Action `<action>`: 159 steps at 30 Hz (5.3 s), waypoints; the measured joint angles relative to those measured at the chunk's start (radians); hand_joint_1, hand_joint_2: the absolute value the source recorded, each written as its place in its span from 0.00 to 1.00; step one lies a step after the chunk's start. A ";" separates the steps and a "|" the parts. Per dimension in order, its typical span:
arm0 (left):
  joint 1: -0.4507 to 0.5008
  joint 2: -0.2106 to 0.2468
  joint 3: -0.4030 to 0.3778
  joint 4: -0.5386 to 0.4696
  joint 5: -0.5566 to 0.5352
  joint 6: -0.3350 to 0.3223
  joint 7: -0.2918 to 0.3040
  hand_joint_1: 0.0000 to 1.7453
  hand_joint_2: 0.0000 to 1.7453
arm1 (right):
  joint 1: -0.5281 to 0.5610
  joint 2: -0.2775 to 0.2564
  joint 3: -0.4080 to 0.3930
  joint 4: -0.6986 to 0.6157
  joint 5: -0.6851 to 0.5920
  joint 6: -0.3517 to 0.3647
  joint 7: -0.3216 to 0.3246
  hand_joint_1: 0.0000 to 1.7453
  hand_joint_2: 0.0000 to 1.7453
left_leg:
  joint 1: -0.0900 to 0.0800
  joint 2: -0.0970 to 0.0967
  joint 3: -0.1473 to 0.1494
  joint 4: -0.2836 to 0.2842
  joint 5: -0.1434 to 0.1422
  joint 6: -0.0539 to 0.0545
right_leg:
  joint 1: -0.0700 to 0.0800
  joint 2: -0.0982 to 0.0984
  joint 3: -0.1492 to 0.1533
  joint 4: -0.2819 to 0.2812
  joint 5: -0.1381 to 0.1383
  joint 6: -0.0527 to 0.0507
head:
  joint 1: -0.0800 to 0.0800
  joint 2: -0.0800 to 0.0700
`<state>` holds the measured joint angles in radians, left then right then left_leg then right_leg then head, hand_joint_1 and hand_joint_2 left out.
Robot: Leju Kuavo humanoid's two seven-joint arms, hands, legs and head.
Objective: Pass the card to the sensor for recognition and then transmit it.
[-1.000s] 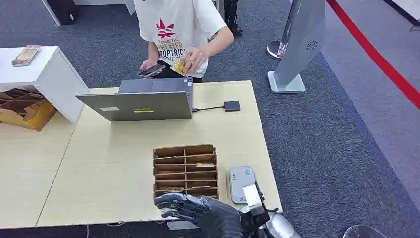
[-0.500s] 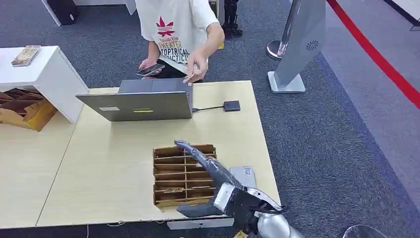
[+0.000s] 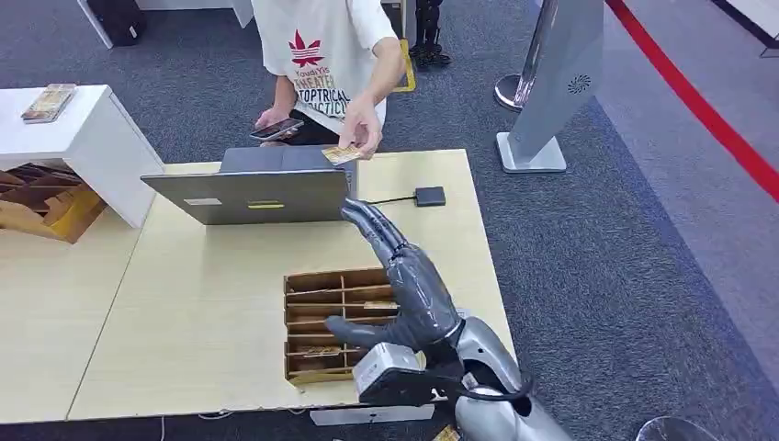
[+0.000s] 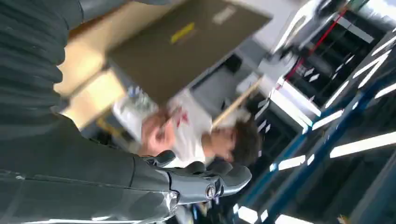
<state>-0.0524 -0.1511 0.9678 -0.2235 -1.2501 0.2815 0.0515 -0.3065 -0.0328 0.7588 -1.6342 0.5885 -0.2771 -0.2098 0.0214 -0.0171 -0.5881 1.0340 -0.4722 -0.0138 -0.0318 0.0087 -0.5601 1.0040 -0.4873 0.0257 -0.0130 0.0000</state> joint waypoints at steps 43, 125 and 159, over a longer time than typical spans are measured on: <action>-0.074 -0.009 -0.156 0.000 -0.142 -0.095 0.099 0.00 0.00 | -0.489 0.153 0.008 0.724 0.710 -0.186 0.220 0.00 1.00 | 0.000 0.000 0.000 0.000 0.001 0.000 | 0.000 0.000 0.000 0.001 0.002 0.000 | 0.000 0.000; 0.016 -0.010 -0.111 0.000 0.137 0.007 0.019 0.00 0.00 | 0.178 0.071 -0.396 0.001 -0.431 0.055 0.074 1.00 1.00 | 0.000 0.000 -0.002 0.000 0.000 0.000 | 0.000 0.000 -0.002 0.000 0.001 0.000 | 0.000 0.000; 0.013 -0.014 -0.065 0.000 0.133 0.034 0.015 0.00 0.00 | 0.236 0.016 -0.414 0.367 -0.242 0.097 0.240 1.00 1.00 | 0.000 0.000 -0.002 0.000 0.001 0.000 | 0.000 0.000 -0.002 0.000 0.001 0.000 | 0.000 0.000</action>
<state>-0.0397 -0.1656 0.9030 -0.2235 -1.1170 0.3159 0.0664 -0.0705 -0.0172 0.3452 -1.2676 0.3468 -0.1804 0.0301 0.0214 -0.0174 -0.5897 1.0340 -0.4716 -0.0143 -0.0318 0.0083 -0.5618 1.0038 -0.4861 0.0257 -0.0130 0.0000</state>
